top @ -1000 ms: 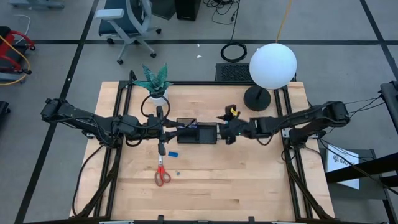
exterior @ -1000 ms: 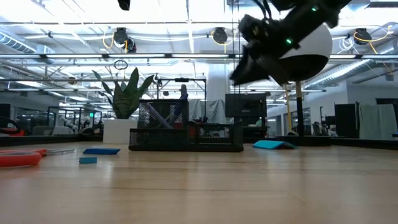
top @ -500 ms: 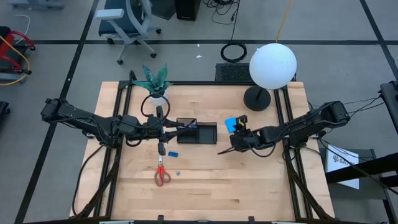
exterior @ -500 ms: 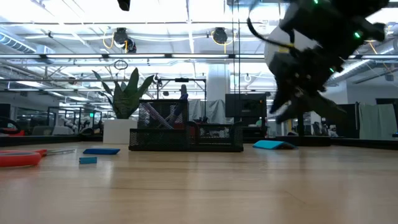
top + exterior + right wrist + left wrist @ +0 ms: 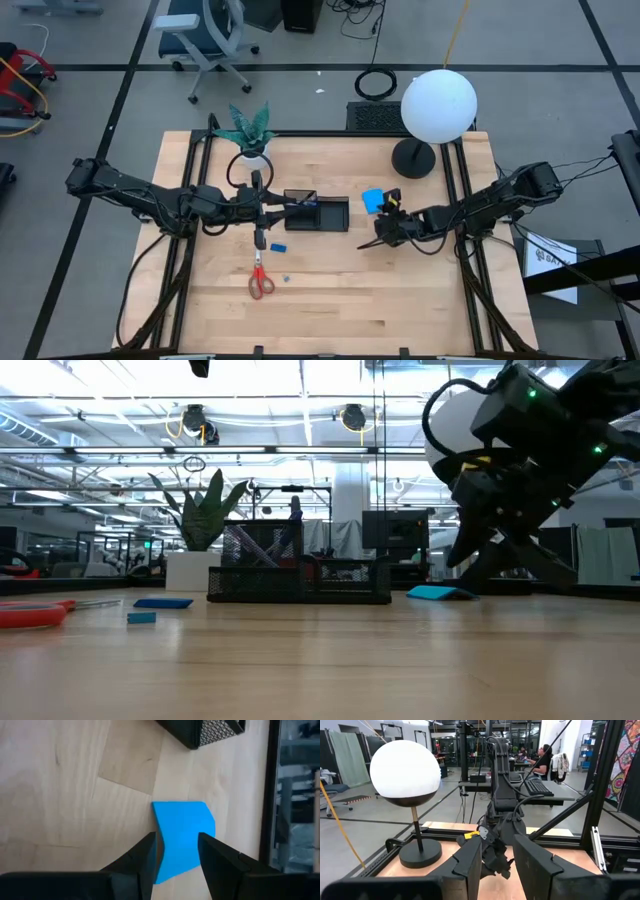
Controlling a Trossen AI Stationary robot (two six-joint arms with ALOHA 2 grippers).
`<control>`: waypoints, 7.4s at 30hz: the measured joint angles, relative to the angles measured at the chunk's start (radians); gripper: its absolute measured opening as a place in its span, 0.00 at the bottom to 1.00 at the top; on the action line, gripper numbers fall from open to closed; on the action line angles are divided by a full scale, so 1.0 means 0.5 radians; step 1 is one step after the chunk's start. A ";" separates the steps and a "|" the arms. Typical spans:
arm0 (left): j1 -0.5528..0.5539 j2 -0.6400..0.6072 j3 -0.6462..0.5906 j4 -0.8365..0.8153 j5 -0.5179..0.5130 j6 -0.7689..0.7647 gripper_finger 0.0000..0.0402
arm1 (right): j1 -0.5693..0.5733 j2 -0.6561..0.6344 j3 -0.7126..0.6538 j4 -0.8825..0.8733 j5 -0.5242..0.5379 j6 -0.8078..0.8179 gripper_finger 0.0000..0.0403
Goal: Pick and place office supplies into organizer
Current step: Put the blue sticky notes into the black desk organizer, then put the red scissors into the black desk organizer
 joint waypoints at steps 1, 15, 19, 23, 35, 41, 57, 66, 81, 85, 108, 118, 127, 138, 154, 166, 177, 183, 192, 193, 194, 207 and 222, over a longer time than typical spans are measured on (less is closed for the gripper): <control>0.000 0.001 0.000 0.000 0.000 0.001 0.30 | 0.001 0.000 -0.009 0.016 0.002 -0.012 0.33; 0.000 0.001 0.000 0.001 -0.002 0.001 0.30 | -0.028 0.116 -0.012 0.032 -0.038 -0.064 0.33; 0.000 0.000 0.000 0.003 -0.002 0.002 0.30 | -0.103 0.224 -0.007 0.121 0.025 -0.068 0.33; 0.000 0.000 0.000 0.004 -0.002 0.002 0.30 | -0.184 0.288 -0.004 0.324 0.022 -0.163 0.33; 0.000 0.000 0.000 0.010 -0.002 0.002 0.30 | -0.278 0.365 -0.007 0.234 -0.136 -0.151 0.02; 0.000 0.000 0.000 0.010 -0.002 0.002 0.30 | -0.273 0.311 0.012 0.269 -0.127 -0.148 0.00; 0.000 0.000 0.000 0.009 -0.002 0.002 0.30 | -0.037 -0.081 0.024 0.184 0.198 -0.172 0.00; 0.000 0.000 0.000 0.018 -0.002 0.002 0.30 | 0.164 -0.107 0.237 0.065 0.516 -0.153 0.00; 0.000 0.000 0.000 0.023 0.002 0.002 0.30 | 0.413 0.412 0.811 -0.130 0.915 -0.203 0.00; 0.000 0.000 0.000 0.023 0.003 0.002 0.30 | 0.412 0.636 0.993 -0.178 0.912 -0.207 0.00; 0.000 0.000 0.000 0.022 0.034 0.001 0.30 | 0.250 1.104 1.291 -0.203 0.702 -0.197 0.00; 0.000 0.000 0.000 0.022 0.034 0.001 0.30 | 0.206 1.104 1.291 -0.199 0.530 -0.153 0.00; 0.000 0.000 0.000 0.022 0.034 0.002 0.30 | 0.153 1.104 1.259 -0.189 0.428 -0.125 0.00; 0.000 0.000 0.000 0.022 0.034 0.001 0.30 | 0.126 1.102 1.259 -0.160 0.324 -0.092 0.00; 0.000 0.000 0.000 0.022 0.033 0.001 0.30 | 0.058 1.102 1.258 -0.026 0.053 -0.110 0.01; 0.000 0.000 0.001 0.023 0.033 0.001 0.30 | 0.055 1.103 1.258 -0.009 -0.094 -0.119 0.20; -0.016 0.000 0.000 0.021 0.051 -0.008 0.30 | 0.163 0.983 1.256 -0.015 0.377 -0.229 0.33; -0.055 0.000 0.000 0.021 0.051 0.002 0.30 | 0.234 0.809 1.256 -0.008 0.439 -0.203 0.32; -0.147 0.000 0.000 -0.091 0.052 0.099 0.30 | 0.250 0.444 1.256 -0.010 0.423 -0.108 0.29; -0.158 0.000 0.000 -0.110 0.052 0.120 0.30 | 0.246 0.403 1.256 -0.006 0.414 -0.110 0.29; -0.168 0.000 0.000 -0.130 0.051 0.136 0.30 | 0.238 0.361 1.256 -0.007 0.381 -0.112 0.29; -0.263 -0.001 0.130 -0.595 0.044 0.157 0.30 | 0.120 0.063 1.256 -0.012 0.218 -0.105 0.30; -0.553 0.017 0.216 -1.128 0.059 -0.036 0.30 | 0.107 0.063 1.256 -0.164 0.206 -0.101 0.28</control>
